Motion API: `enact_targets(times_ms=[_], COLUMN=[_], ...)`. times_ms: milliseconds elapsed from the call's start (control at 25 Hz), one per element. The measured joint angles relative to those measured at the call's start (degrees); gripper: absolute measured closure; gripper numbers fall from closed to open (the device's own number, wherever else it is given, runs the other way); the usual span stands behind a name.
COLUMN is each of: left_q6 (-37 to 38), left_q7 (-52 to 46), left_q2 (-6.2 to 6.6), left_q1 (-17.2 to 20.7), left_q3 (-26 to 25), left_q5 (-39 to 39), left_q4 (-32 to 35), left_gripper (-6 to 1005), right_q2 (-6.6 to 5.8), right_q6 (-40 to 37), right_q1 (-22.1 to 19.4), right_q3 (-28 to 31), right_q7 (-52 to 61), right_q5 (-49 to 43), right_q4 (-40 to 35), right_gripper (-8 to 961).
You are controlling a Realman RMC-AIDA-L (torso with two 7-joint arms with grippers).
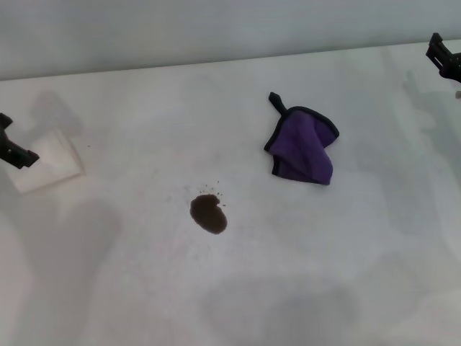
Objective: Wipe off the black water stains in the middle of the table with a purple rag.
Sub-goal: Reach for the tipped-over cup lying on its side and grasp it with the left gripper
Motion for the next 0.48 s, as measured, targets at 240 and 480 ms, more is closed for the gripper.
enact_targets(times_ms=[240,480], left_q6=[-5.57,-9.05], left_q7=[0.36,-1.64], left_q2=[-1.39,-1.55], left_q1=[0.84,1.62], left_q3=[-0.04,-0.07], left_q5=[0.99,1.56], left_q4=[3.15,7.58], left_gripper=[111,111], right_q2=[0.00,0.03], right_q6=[-0.24,-0.56], right_q1=[0.39,0.23], right_q3=[0.00,0.00], right_q7=[0.00,0.00], right_q5=[0.00,0.00], right_q4=[0.13,0.21], right_gripper=[96,96])
